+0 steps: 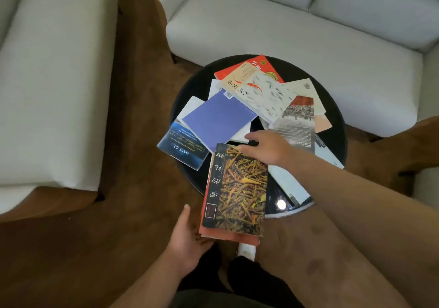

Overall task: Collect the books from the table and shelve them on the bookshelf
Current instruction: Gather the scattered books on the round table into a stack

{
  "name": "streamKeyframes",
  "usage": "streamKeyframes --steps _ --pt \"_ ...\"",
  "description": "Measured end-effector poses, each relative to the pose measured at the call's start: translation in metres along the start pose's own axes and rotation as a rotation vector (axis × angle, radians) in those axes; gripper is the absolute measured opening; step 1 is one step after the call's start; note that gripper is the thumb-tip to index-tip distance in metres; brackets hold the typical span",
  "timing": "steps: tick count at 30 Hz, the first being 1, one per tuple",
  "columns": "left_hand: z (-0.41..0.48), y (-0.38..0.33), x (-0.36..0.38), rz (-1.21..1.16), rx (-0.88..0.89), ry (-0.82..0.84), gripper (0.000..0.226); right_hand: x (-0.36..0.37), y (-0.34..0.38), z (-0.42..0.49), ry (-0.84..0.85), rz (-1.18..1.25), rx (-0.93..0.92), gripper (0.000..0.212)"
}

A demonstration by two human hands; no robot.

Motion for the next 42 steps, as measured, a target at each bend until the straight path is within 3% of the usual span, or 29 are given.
streamKeyframes --steps 4,8,14,21,24,27,29,31,35,37,40,42 --pt "0.001 0.035 0.009 -0.434 0.058 0.046 0.086 0.023 0.013 0.03 0.367 -0.152 -0.043 0.078" --pt "0.0 0.069 0.02 -0.59 0.046 0.01 0.085 0.041 0.015 0.035 0.574 0.041 -0.002 0.054" --pt "0.014 0.069 0.056 -0.832 0.125 0.112 0.09 0.06 0.01 0.031 0.599 0.158 0.019 0.044" --pt "0.021 0.058 0.072 -0.796 0.174 0.227 0.084 0.057 0.001 0.03 0.558 0.205 0.035 0.046" --pt "0.018 0.058 0.064 -0.716 0.111 0.189 0.079 0.047 -0.001 0.03 0.395 0.157 -0.011 0.051" --pt "0.02 0.04 0.024 -0.571 0.246 0.003 0.071 0.024 -0.002 0.015 0.035 0.131 -0.091 0.055" --pt "0.016 0.01 0.003 -0.418 0.382 -0.09 0.075 0.012 -0.018 -0.018 -0.27 0.25 -0.035 0.048" --pt "0.015 -0.018 0.006 -0.149 0.423 -0.039 0.072 0.032 -0.046 -0.06 -0.443 0.429 0.134 0.041" --pt "0.012 -0.037 0.037 0.436 0.284 0.107 0.048 0.134 -0.06 -0.095 -0.118 0.714 0.336 0.064" --pt "0.012 -0.039 0.043 0.584 0.238 0.123 0.038 0.15 -0.045 -0.098 0.055 0.918 0.321 0.036" --pt "0.01 -0.047 0.044 0.65 0.228 0.132 0.044 0.155 -0.041 -0.091 0.057 1.029 0.311 0.024" --pt "0.011 -0.053 0.045 0.655 0.24 0.119 0.055 0.155 -0.039 -0.09 0.023 1.089 0.311 0.029"
Point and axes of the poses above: each hand's wrist, its own z-axis towards the middle knuckle, its own x-axis out of the palm, y = z × x, the point moved 8 cm from there along z, towards the middle knuckle, and after that the axes turned 14 degrees about -z, right-handed, at the moved point
